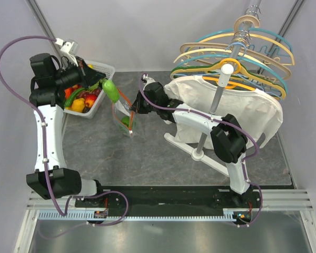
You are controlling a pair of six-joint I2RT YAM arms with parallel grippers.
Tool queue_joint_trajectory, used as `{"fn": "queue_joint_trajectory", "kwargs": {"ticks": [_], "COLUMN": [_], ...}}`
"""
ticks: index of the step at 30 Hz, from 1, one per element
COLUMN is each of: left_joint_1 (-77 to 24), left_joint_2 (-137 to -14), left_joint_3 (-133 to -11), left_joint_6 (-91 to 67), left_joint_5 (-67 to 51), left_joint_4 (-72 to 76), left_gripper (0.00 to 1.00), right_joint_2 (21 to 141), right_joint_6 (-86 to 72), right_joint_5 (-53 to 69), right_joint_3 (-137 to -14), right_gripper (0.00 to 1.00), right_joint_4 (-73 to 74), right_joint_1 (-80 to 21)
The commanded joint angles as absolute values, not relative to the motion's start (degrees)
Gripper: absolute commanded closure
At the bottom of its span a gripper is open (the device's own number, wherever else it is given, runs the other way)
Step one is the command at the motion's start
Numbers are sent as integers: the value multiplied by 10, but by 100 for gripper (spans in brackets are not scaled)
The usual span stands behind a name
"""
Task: Place the food in the zip-top bag and seal the zipper
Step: Place the fake vegetable in the zipper food storage bag.
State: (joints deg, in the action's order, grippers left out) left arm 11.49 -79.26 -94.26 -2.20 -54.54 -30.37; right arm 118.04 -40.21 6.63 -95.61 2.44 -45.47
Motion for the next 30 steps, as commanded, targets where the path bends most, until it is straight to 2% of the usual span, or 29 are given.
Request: {"fn": "queue_joint_trajectory", "kwargs": {"ticks": [1, 9, 15, 17, 18, 20, 21, 22, 26, 30], "left_joint_1": [105, 95, 95, 94, 93, 97, 102, 113, 188, 190], "left_joint_2": [-766, -770, -784, -791, -801, -812, -823, -830, -897, -956], "left_joint_3": [-884, -806, -802, -808, -821, -838, -852, -858, -935, -1024], "left_joint_6": [-48, 27, 54, 61, 61, 52, 42, 20, 52, 174], "left_joint_5": [-579, -529, -486, -458, -425, -387, -352, -354, -417, -357], "left_joint_4": [-321, -359, -383, -392, -407, -418, -423, -423, -475, -529], "left_gripper": [98, 98, 97, 83, 65, 51, 37, 32, 29, 30], "right_joint_2": [1165, 1145, 1134, 1131, 1129, 1128, 1129, 1129, 1130, 1134], "right_joint_6": [-394, -407, -413, -418, -419, -420, -420, -419, -417, -417], "right_joint_5": [71, 87, 92, 92, 93, 94, 92, 92, 90, 89], "right_joint_3": [-976, -981, -991, -992, -993, -996, -997, -997, -997, -997], "right_gripper": [100, 100, 100, 100, 100, 100, 100, 100, 100, 100], "right_joint_4": [13, 10, 6, 4, 4, 4, 4, 4, 4, 4], "right_joint_1": [-453, -454, -461, -462, -463, -465, -465, -466, -466, -465]}}
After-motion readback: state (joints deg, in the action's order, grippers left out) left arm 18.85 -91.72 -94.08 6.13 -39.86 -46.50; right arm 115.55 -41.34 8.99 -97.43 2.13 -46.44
